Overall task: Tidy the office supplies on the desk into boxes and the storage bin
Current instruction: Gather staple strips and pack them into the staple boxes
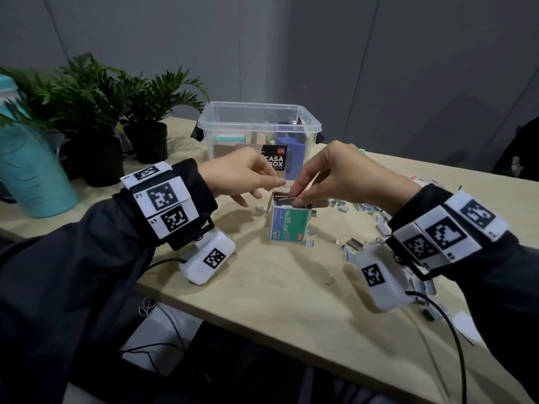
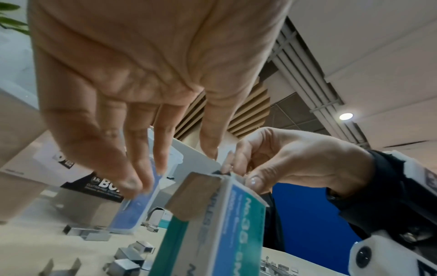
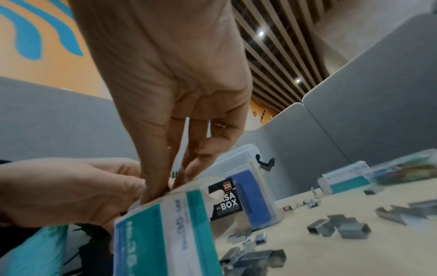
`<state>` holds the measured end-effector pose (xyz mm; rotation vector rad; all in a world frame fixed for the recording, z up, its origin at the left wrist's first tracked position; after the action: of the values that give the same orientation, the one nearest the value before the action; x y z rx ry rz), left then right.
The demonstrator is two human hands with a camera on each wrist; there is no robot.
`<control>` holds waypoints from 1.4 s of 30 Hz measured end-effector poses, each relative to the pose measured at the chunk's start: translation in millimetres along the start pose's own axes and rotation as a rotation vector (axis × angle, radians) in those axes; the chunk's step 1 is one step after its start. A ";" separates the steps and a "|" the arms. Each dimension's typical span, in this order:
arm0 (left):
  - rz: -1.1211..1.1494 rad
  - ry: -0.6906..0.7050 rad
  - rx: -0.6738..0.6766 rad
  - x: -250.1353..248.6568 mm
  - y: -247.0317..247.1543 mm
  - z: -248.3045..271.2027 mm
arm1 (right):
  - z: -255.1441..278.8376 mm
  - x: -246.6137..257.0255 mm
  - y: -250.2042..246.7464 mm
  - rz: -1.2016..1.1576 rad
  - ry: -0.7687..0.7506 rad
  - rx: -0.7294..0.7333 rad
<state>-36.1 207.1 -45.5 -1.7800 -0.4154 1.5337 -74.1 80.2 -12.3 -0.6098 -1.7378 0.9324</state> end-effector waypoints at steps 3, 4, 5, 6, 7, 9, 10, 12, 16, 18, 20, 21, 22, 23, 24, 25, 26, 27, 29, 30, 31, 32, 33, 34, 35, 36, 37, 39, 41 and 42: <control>0.016 0.041 -0.098 -4.6 -8.4 3.1 | -0.9 -1.7 -2.7 0.035 -0.020 -0.021; 0.017 0.029 -0.093 -4.2 -7.4 4.1 | -1.0 -1.7 -2.3 0.065 -0.032 -0.023; 0.021 -0.001 -0.065 -1.8 -4.1 4.7 | -0.8 -1.1 -1.5 0.098 -0.045 -0.025; 0.040 -0.045 -0.020 1.8 0.6 5.8 | -0.1 0.2 -1.4 0.125 -0.060 -0.031; 0.077 -0.093 0.028 5.6 5.7 7.1 | 0.3 1.1 -3.4 0.133 -0.070 -0.050; 0.163 -0.154 0.101 9.2 12.4 10.7 | 0.6 -1.8 -16.9 0.109 -0.042 -0.141; 0.197 -0.162 0.118 8.9 13.4 12.1 | 0.3 -7.8 -25.2 0.090 0.010 -0.190; 0.242 -0.164 0.133 7.5 13.7 14.0 | 1.7 -26.7 -29.4 0.050 0.173 -0.162; 0.301 -0.168 0.126 5.4 11.2 17.0 | 15.9 -44.5 -0.1 -0.218 0.395 0.091; 0.322 -0.154 0.080 5.2 5.4 15.0 | 16.8 -44.8 1.2 -0.360 0.402 0.072; 0.333 -0.128 0.043 2.9 2.4 12.8 | 16.2 -41.3 0.9 -0.393 0.368 0.064; 0.321 -0.106 0.037 0.5 3.1 11.6 | 15.7 -38.9 1.3 -0.373 0.343 0.068; 0.285 -0.074 0.031 -2.4 3.9 10.4 | 15.0 -36.0 1.3 -0.344 0.313 0.067; 0.233 -0.038 0.021 -5.7 4.3 9.4 | 13.9 -32.6 0.5 -0.316 0.279 0.058; 0.175 0.003 0.008 -9.5 4.0 9.1 | 13.0 -28.8 -0.5 -0.283 0.242 0.048; 0.117 0.048 -0.003 -13.4 3.8 9.0 | 12.3 -25.2 -1.2 -0.233 0.204 0.043; 0.059 0.094 -0.010 -17.7 3.9 9.2 | 11.6 -22.7 -2.2 -0.166 0.169 0.038; 0.004 0.137 -0.021 -21.6 3.7 9.9 | 11.3 -20.5 -2.9 -0.102 0.139 0.033; -0.075 0.218 -0.055 -29.2 2.0 12.4 | 10.7 -17.0 -2.7 -0.035 0.088 0.027; -0.114 0.258 -0.066 -32.7 1.2 13.5 | 10.3 -15.9 -2.4 -0.024 0.073 0.025; -0.153 0.292 -0.066 -35.4 1.1 14.1 | 9.5 -15.4 -2.4 -0.016 0.063 0.020; -0.180 0.311 -0.058 -36.5 1.1 14.0 | 8.5 -14.4 -2.6 -0.004 0.051 0.017; -0.190 0.312 -0.045 -36.3 1.1 13.5 | 7.4 -13.3 -2.6 0.013 0.039 0.018; -0.188 0.303 -0.036 -35.6 0.3 13.2 | 6.6 -12.1 -2.7 0.029 0.028 0.022; -0.186 0.294 -0.036 -35.0 -1.4 12.9 | 6.2 -10.7 -3.0 0.039 0.020 0.025; -0.193 0.292 -0.044 -35.5 -3.3 13.3 | 5.7 -9.7 -4.2 0.042 0.015 0.022; -0.214 0.298 -0.056 -37.3 -5.1 13.9 | 5.0 -9.3 -6.3 0.041 0.013 0.010; -0.280 0.332 -0.087 -42.2 -7.2 15.6 | 3.7 -11.0 -10.7 0.047 0.023 -0.015; -0.324 0.353 -0.097 -45.6 -5.8 15.8 | 2.9 -13.1 -11.6 0.048 0.029 -0.024; -0.335 0.361 -0.094 -46.4 -3.9 15.0 | 2.5 -13.9 -10.9 0.047 0.028 -0.025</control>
<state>-60.3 183.7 -10.0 -1.8983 -0.5772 0.9541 -71.4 62.7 -11.4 -0.6794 -1.7192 0.9314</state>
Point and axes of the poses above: each hand's wrist, its own z-axis away from the middle knuckle, its own y-axis out of the palm, x = y × z, the point moved 9 cm from there along -z, towards the middle knuckle, and after that the axes turned 4 degrees about -x, right-handed, at the moved point
